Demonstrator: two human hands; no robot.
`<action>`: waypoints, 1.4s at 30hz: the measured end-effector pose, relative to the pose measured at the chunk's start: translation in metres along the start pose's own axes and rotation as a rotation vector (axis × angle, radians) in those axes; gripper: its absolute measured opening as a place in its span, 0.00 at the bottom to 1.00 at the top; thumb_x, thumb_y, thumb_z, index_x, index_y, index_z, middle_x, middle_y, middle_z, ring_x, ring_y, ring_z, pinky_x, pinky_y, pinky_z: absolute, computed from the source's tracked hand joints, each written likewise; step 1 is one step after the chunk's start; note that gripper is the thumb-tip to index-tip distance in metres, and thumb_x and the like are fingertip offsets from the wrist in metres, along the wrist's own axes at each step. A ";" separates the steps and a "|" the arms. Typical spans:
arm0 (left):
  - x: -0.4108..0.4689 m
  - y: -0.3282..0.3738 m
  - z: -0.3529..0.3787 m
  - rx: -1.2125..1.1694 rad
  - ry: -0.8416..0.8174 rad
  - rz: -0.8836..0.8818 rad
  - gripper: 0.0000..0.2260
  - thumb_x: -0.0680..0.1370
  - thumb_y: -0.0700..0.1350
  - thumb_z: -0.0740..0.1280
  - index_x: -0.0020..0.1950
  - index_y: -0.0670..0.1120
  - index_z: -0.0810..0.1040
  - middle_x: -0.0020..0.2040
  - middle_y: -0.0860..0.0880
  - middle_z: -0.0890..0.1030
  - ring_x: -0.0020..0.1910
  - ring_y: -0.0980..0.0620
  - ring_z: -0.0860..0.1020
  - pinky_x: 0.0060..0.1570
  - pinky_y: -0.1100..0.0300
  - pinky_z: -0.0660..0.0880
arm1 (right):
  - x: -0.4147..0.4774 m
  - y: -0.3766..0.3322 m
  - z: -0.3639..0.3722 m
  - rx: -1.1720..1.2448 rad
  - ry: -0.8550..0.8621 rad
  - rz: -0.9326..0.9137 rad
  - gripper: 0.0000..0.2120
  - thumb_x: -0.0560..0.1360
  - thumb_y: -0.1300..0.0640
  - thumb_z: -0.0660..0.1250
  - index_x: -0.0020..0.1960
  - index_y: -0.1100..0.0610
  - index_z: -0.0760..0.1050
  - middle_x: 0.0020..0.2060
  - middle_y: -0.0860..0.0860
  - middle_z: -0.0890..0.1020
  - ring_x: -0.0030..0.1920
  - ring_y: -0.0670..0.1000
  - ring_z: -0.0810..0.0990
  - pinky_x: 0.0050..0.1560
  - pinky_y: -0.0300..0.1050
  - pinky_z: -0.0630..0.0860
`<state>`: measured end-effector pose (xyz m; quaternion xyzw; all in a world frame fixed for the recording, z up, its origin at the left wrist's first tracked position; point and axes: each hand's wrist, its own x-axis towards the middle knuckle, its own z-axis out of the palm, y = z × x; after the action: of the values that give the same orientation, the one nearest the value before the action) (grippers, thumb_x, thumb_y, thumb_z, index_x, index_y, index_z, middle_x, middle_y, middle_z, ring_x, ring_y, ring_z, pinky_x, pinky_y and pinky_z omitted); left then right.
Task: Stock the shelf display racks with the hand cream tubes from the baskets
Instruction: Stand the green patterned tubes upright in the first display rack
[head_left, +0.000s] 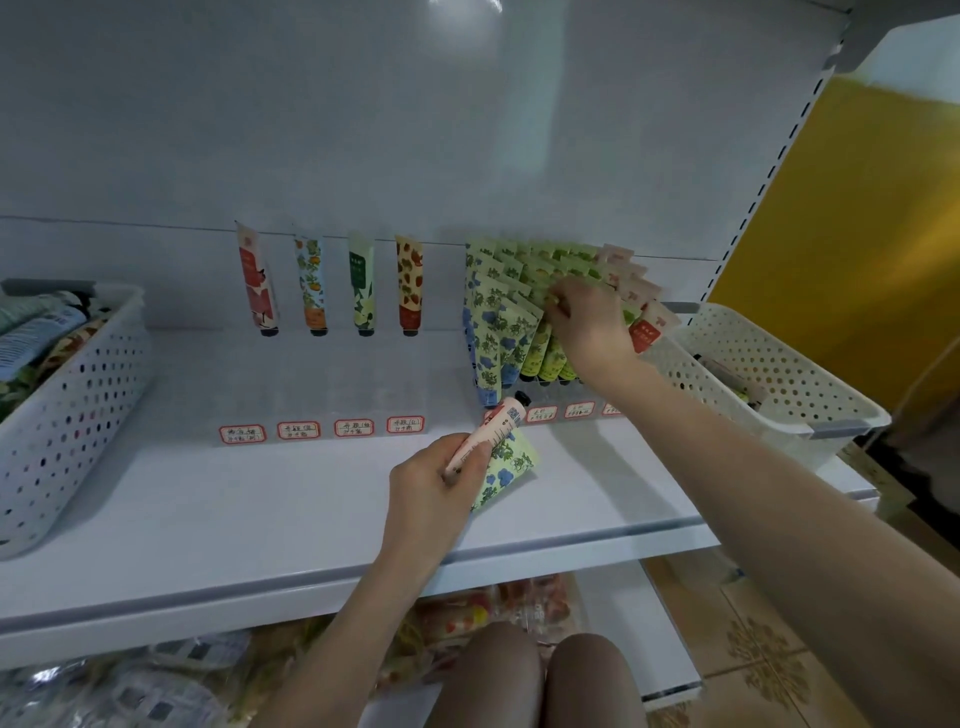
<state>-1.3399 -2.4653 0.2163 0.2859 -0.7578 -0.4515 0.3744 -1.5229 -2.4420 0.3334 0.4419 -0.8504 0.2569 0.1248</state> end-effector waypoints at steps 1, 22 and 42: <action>0.000 0.000 0.000 -0.005 0.001 -0.004 0.09 0.77 0.46 0.66 0.51 0.44 0.82 0.38 0.44 0.82 0.34 0.46 0.76 0.27 0.61 0.65 | 0.000 0.000 -0.001 -0.015 -0.011 -0.009 0.08 0.79 0.64 0.58 0.51 0.67 0.74 0.44 0.62 0.80 0.42 0.59 0.79 0.44 0.54 0.77; 0.001 -0.001 0.000 0.036 0.011 0.053 0.08 0.77 0.46 0.66 0.50 0.43 0.82 0.35 0.47 0.82 0.36 0.52 0.75 0.25 0.68 0.65 | 0.011 -0.008 -0.005 -0.163 -0.209 0.070 0.11 0.75 0.73 0.57 0.51 0.63 0.73 0.46 0.59 0.78 0.40 0.56 0.76 0.41 0.48 0.79; 0.001 0.003 -0.003 -0.006 0.010 -0.017 0.08 0.77 0.46 0.65 0.50 0.45 0.82 0.35 0.53 0.81 0.36 0.54 0.78 0.28 0.64 0.69 | -0.007 0.003 -0.023 0.123 -0.123 0.030 0.12 0.78 0.64 0.61 0.60 0.64 0.74 0.50 0.60 0.80 0.45 0.57 0.81 0.49 0.49 0.79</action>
<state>-1.3384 -2.4655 0.2203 0.2936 -0.7521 -0.4555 0.3750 -1.5221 -2.4234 0.3485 0.4510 -0.8456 0.2827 0.0410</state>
